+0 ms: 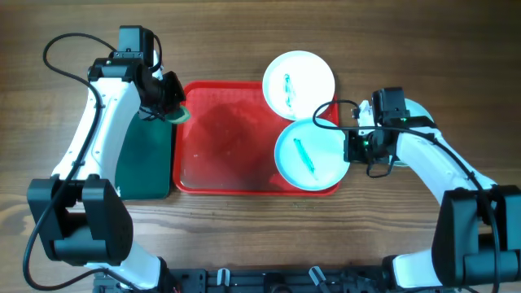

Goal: Clean dirty plates on tray and stack at the side

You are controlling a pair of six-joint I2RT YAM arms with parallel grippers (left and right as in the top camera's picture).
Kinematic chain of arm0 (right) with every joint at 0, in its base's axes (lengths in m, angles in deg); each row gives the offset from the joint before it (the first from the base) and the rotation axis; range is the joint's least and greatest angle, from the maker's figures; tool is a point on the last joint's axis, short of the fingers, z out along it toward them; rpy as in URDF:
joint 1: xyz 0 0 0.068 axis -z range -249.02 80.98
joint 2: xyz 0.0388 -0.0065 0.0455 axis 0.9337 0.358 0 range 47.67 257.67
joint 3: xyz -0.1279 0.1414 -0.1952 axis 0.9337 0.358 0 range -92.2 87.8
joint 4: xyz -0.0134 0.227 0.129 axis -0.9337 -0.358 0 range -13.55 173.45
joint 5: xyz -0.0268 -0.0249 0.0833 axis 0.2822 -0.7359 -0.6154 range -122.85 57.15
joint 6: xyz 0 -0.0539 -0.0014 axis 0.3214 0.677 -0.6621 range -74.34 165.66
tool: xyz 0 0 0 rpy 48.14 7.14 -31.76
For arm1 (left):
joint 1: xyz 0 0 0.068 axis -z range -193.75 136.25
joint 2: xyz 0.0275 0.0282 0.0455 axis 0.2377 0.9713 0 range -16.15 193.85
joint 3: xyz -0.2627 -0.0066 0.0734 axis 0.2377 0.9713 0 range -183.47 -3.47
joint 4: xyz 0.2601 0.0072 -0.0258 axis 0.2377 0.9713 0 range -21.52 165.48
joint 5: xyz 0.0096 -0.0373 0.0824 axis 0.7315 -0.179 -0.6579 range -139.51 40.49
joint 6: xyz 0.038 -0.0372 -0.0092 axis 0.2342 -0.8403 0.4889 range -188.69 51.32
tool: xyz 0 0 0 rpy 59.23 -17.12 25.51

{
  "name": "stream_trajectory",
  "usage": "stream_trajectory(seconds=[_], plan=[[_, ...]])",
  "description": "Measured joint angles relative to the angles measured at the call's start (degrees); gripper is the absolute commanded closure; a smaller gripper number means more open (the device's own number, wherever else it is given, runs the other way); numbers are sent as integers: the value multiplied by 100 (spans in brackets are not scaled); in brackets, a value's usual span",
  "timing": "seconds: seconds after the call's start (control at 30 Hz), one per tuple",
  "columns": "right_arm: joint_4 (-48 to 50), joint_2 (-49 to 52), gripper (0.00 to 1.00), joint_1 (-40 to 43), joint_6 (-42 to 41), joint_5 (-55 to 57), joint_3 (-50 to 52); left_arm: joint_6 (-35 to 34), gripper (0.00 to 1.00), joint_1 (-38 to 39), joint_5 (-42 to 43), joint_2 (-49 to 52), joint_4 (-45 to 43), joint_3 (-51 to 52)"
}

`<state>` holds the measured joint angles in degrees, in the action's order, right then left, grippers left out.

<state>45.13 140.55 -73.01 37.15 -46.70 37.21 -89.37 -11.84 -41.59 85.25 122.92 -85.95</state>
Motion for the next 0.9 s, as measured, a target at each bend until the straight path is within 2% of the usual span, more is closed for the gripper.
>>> stream_trajectory(seconds=[0.17,0.23,0.4,0.57,0.73,0.83,0.9], plan=[[-520,-505,96,-35,-90,-59,-17,0,96,0,0,0,0,0],[-424,-761,96,-170,-450,-184,-39,0,96,0,0,0,0,0],[321,-789,95,-920,-1937,-238,-92,0,96,0,-2,0,0,0],[1331,-153,96,-2127,-3624,133,-129,0,96,0,0,0,0,0],[2039,439,96,-2973,-4658,693,-131,0,96,0,0,0,-2,0],[2369,621,96,-3195,-4918,944,-131,0,96,0,0,0,0,0],[2634,769,78,-3261,-4968,988,-131,0,96,2,0,0,0,0]])
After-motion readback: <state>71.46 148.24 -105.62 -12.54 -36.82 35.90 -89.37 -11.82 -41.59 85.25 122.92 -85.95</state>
